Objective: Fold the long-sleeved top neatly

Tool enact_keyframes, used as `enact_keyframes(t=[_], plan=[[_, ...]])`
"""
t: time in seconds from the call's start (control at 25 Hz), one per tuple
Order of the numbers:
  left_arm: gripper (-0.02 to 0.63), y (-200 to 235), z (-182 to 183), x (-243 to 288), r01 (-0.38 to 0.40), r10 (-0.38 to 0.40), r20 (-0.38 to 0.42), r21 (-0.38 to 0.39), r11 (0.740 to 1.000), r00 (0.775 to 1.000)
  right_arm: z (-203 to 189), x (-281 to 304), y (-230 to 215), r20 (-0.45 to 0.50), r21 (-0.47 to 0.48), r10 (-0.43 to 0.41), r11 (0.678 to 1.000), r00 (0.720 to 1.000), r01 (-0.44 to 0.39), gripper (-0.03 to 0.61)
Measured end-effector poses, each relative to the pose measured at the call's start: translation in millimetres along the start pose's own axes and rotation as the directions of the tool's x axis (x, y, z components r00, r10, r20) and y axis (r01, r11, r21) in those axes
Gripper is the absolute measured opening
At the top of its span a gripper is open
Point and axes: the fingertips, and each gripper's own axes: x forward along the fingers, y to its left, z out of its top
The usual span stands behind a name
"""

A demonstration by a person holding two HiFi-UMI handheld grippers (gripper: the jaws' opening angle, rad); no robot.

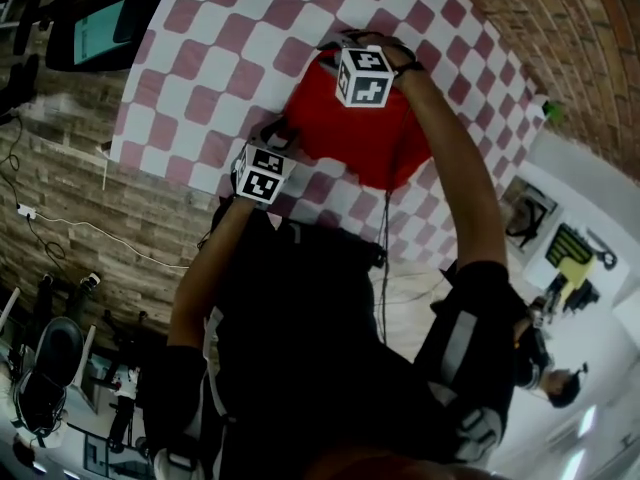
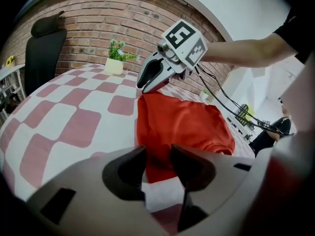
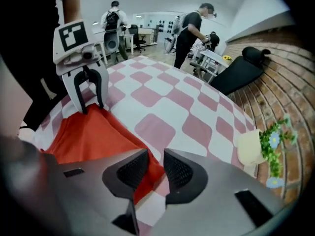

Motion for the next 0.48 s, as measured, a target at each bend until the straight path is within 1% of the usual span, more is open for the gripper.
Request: enact_keyframes(t=[0.04, 0.16, 0.24, 0.32, 0.48], plan=[[0.161, 0, 0, 0, -0.001, 0.001, 0.002, 0.001, 1.000, 1.000, -1, -3, -1, 0.012, 0.037, 0.016, 0.999, 1.000, -0.017, 0.090], [0.161, 1, -3, 1, 0.001, -0.001, 0.001, 0.003, 1.000, 1.000, -9, -8, -1, 0.011, 0.123, 0.093, 0.988, 0.996, -0.094, 0.143], [0.161, 2, -4, 0, 0.002, -0.002, -0.001, -0.003, 1.000, 1.000, -18, -7, -1, 0.005, 0.177, 0.141, 0.974, 0.990, -0.139, 0.158], [0.155, 2, -3, 0, 0.000, 0.000, 0.004, -0.007, 1.000, 1.000, -21, -10, -2, 0.018, 0.239, 0.178, 0.955, 0.984, -0.177, 0.164], [0.155, 2, -2, 0, -0.001, 0.001, 0.009, -0.009, 1.000, 1.000, -25, -17, -9, 0.101, 0.329, 0.236, 0.909, 0.967, -0.256, 0.164]])
